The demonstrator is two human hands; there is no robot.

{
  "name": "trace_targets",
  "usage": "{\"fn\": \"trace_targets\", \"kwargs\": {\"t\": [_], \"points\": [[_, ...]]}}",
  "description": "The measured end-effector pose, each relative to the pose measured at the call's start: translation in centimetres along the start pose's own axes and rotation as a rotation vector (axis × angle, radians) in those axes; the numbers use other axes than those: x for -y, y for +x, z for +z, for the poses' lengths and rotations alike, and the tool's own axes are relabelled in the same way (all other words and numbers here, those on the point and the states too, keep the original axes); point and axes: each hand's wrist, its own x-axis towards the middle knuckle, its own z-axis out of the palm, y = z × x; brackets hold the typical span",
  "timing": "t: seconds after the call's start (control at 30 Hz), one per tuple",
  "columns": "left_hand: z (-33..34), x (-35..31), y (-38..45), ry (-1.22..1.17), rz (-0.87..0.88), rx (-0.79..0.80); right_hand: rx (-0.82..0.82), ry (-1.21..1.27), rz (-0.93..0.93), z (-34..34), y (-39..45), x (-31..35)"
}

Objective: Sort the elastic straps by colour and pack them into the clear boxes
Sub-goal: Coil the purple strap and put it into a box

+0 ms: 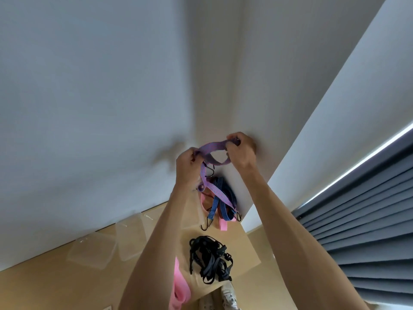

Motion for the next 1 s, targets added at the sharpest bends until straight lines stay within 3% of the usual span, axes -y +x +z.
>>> {"fn": "trace_targets", "kwargs": {"t": [0.17, 0.37, 0.43, 0.5, 0.6, 0.77, 1.0], "points": [[-2.6, -3.7, 0.1, -0.061, 0.04, 0.109, 0.046, -0.186, 0.06, -0.9, -1.1, -2.6], [-4.8, -7.7, -0.8, 0.217, 0.095, 0.36, -0.059, 0.247, 0.119, -1.8, -2.8, -0.2], [-6.2, -7.9, -0.8, 0.299, 0.083, 0.384, -0.074, 0.278, 0.103, -2.0, -2.8, 1.2], [-7.3, -7.8, -1.1, 0.283, 0.064, 0.342, 0.01, 0.086, 0.043, -2.0, -2.9, 2.2], [-7.6, -8.6, -2.2, 0.189, 0.112, 0.296, 0.29, -0.195, -0.078, -1.3, -4.6, 3.0], [-7.0, -10.9, -3.4, 0.07, 0.181, 0.232, 0.621, 0.051, -0.053, 0.7, -9.7, 3.2], [-7.8, -11.2, -4.4, -0.055, 0.198, 0.283, 0.699, 0.297, -0.01, 1.4, -12.7, 2.3]]}}
